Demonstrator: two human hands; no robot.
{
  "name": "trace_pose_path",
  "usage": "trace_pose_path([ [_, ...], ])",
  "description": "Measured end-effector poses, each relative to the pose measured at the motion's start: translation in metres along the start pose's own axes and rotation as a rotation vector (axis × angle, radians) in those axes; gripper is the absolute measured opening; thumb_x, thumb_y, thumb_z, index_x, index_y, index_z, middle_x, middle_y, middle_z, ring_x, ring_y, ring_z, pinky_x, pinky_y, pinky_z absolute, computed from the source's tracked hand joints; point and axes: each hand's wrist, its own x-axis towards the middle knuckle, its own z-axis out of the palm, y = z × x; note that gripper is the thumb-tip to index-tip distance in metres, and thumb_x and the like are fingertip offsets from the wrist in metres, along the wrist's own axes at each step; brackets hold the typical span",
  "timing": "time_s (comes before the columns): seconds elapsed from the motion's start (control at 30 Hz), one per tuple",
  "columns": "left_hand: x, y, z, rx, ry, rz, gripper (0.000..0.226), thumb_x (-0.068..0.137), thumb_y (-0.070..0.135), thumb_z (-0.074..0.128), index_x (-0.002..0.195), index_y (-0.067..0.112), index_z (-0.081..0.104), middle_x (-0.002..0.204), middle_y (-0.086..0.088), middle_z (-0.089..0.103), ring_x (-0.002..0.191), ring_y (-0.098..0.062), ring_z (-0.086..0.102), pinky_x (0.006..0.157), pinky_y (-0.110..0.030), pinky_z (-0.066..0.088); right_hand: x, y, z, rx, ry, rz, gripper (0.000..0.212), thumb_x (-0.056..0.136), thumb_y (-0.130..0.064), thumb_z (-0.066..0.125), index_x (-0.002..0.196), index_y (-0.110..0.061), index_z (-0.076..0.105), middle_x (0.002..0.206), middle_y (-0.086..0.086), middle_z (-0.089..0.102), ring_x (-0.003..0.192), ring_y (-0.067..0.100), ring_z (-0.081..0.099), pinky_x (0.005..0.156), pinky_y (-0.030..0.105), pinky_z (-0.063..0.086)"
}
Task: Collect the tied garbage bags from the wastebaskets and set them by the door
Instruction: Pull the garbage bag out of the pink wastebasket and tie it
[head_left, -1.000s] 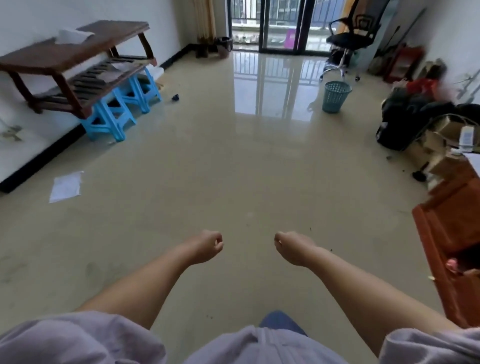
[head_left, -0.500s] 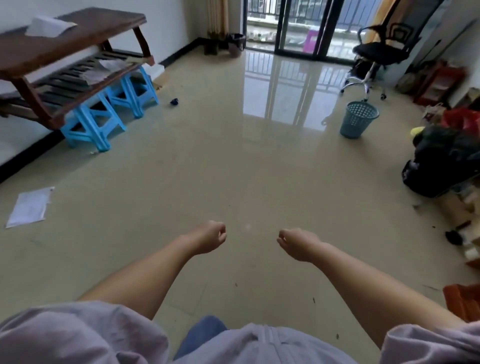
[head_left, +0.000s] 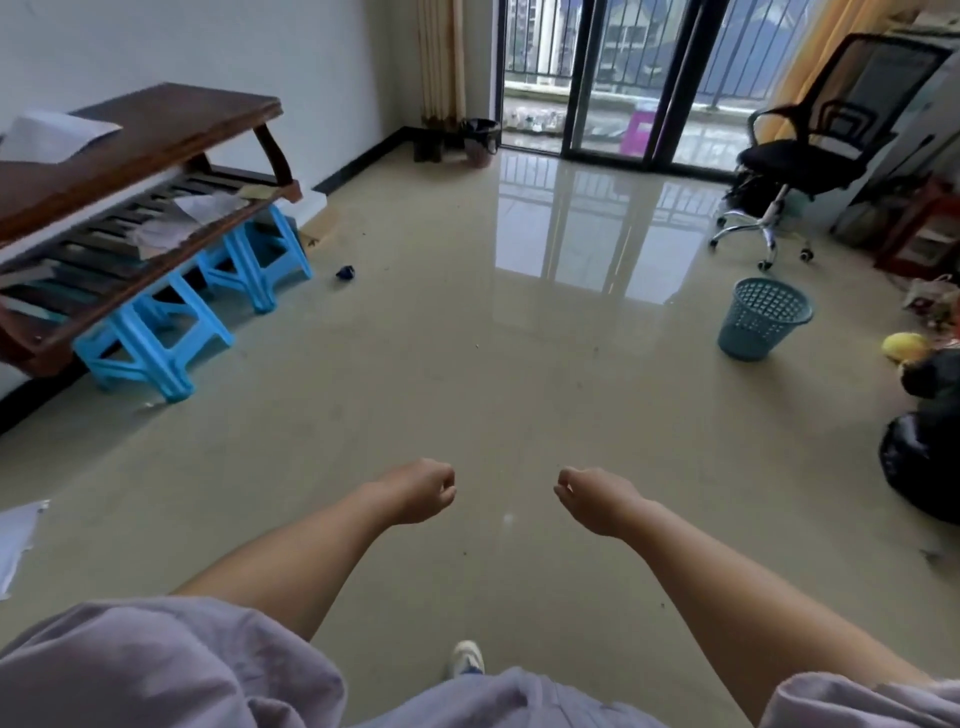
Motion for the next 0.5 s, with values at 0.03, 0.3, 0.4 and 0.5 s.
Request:
trace_pose_path([
  [0.03,0.022,-0.006,-0.017,-0.003,-0.003,0.008,0.029,0.096,0.031,0.041,0.108,0.013,0.06,0.118,-0.011,0.062,0.104,-0.03,0.059,0.085,-0.033,0.047,0.019,0.005,-0.013,0.024,0.005,0.016,0.035,0.101,-0.028,0.028,0.119,-0.008,0.05,0.121,0.014,0.059,0.109,0.033,0.057,0.082,0.036,0.046],
  [0.3,0.193,-0.03,-0.113,0.001,-0.025,0.048,0.029,0.095,0.031,0.041,0.108,0.013,0.061,0.119,-0.012,0.062,0.104,-0.031,0.059,0.083,-0.032,0.046,0.181,0.042,-0.098,0.086,-0.023,0.058,0.038,0.101,-0.034,0.028,0.121,-0.01,0.05,0.124,0.013,0.058,0.112,0.032,0.056,0.082,0.035,0.045],
  [0.4,0.267,-0.04,-0.147,0.014,-0.002,0.044,0.03,0.096,0.03,0.041,0.11,0.012,0.06,0.12,-0.012,0.062,0.106,-0.03,0.059,0.083,-0.031,0.045,0.255,0.059,-0.134,0.078,-0.013,0.041,0.039,0.101,-0.035,0.028,0.123,-0.011,0.049,0.125,0.014,0.058,0.112,0.033,0.057,0.084,0.036,0.046],
  [0.5,0.342,-0.045,-0.187,0.024,0.017,0.019,0.031,0.097,0.03,0.04,0.112,0.013,0.06,0.122,-0.011,0.062,0.109,-0.029,0.058,0.083,-0.03,0.043,0.329,0.085,-0.175,0.022,-0.009,-0.006,0.037,0.101,-0.033,0.028,0.122,-0.01,0.048,0.124,0.014,0.058,0.111,0.033,0.056,0.087,0.038,0.047],
])
